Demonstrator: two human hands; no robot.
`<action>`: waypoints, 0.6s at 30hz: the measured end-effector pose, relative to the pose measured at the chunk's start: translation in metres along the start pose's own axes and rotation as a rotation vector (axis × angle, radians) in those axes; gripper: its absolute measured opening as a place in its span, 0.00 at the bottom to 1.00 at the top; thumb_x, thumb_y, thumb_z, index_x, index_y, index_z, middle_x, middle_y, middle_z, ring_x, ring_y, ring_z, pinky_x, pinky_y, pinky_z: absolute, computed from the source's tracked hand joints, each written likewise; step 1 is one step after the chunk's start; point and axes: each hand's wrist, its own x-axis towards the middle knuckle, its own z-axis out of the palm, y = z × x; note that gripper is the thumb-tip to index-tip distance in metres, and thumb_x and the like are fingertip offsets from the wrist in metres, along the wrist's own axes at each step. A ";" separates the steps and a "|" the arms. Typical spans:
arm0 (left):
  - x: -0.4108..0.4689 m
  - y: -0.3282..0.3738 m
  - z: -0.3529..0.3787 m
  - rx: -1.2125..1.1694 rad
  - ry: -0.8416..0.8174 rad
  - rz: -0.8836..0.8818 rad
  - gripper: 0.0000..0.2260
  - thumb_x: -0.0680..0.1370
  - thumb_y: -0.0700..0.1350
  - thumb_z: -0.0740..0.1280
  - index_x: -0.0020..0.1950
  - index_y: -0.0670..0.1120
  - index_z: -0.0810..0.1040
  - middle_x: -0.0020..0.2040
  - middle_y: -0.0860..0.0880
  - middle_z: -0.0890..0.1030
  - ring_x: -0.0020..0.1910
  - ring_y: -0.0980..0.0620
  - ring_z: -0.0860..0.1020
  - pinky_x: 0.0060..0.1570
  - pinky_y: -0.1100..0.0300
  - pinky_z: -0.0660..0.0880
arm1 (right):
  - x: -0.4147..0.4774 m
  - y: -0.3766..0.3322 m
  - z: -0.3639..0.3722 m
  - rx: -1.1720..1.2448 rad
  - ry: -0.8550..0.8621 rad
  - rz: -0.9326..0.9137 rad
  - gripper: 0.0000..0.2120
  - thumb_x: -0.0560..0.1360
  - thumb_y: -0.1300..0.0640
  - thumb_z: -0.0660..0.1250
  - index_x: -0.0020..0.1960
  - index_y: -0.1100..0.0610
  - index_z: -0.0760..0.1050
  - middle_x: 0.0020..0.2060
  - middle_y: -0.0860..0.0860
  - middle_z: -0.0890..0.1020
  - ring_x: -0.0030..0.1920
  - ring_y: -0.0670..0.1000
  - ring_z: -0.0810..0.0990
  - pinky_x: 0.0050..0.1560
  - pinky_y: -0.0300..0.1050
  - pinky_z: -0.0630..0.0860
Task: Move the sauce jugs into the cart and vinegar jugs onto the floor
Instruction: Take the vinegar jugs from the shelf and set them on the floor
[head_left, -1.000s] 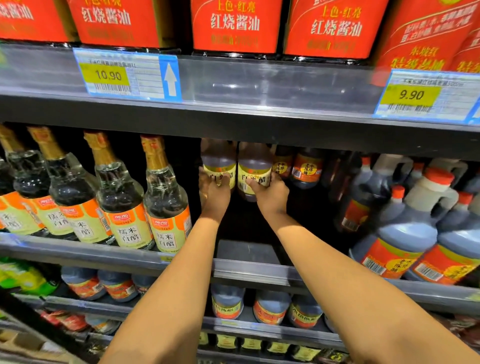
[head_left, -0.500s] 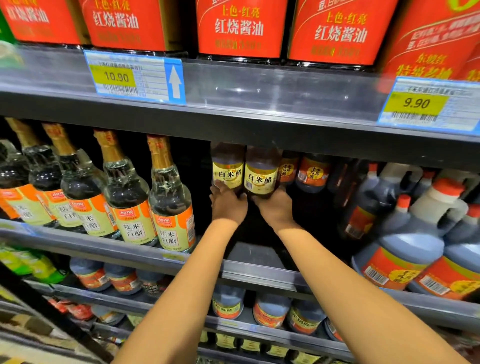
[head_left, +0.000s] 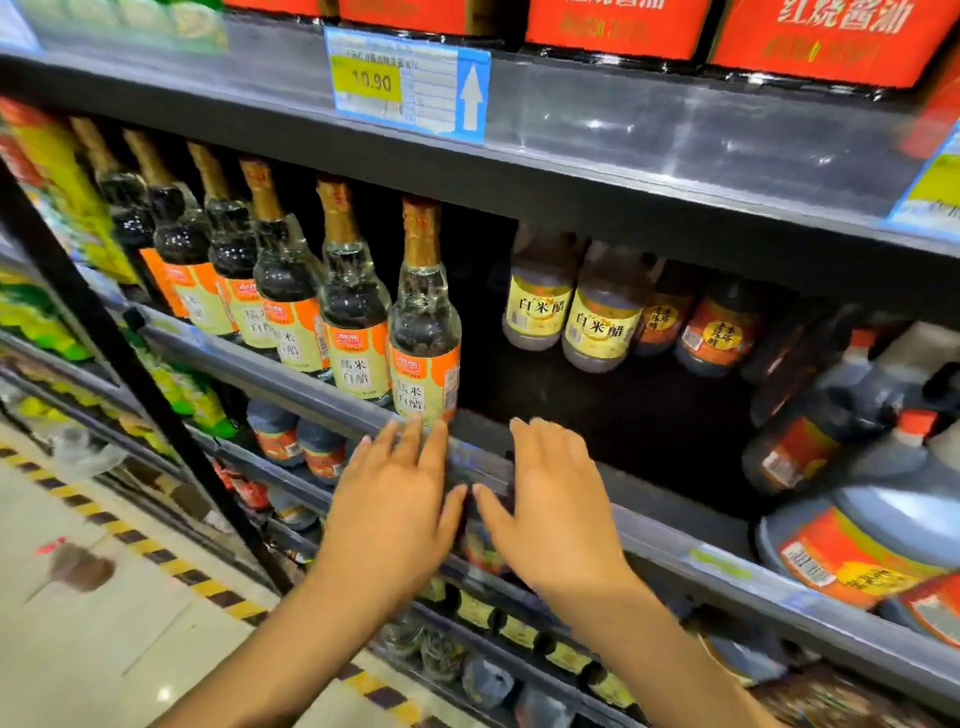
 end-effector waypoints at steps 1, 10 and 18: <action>-0.009 -0.008 0.002 0.008 0.005 -0.049 0.31 0.79 0.60 0.48 0.78 0.46 0.48 0.78 0.45 0.55 0.76 0.45 0.53 0.74 0.50 0.52 | -0.003 -0.009 0.007 -0.015 -0.012 -0.040 0.33 0.77 0.42 0.60 0.75 0.58 0.56 0.72 0.55 0.63 0.73 0.57 0.59 0.71 0.51 0.62; -0.093 -0.117 0.033 0.040 -0.020 -0.454 0.32 0.72 0.57 0.69 0.71 0.42 0.68 0.66 0.38 0.74 0.64 0.37 0.72 0.62 0.44 0.71 | -0.010 -0.119 0.088 0.013 -0.168 -0.345 0.29 0.72 0.44 0.66 0.68 0.59 0.67 0.65 0.58 0.71 0.68 0.60 0.67 0.65 0.55 0.69; -0.176 -0.255 0.052 0.005 0.015 -0.768 0.32 0.76 0.58 0.64 0.75 0.44 0.61 0.72 0.39 0.67 0.71 0.37 0.65 0.68 0.45 0.63 | -0.004 -0.252 0.170 -0.042 -0.449 -0.473 0.29 0.76 0.44 0.60 0.71 0.56 0.59 0.67 0.55 0.66 0.68 0.58 0.62 0.67 0.52 0.63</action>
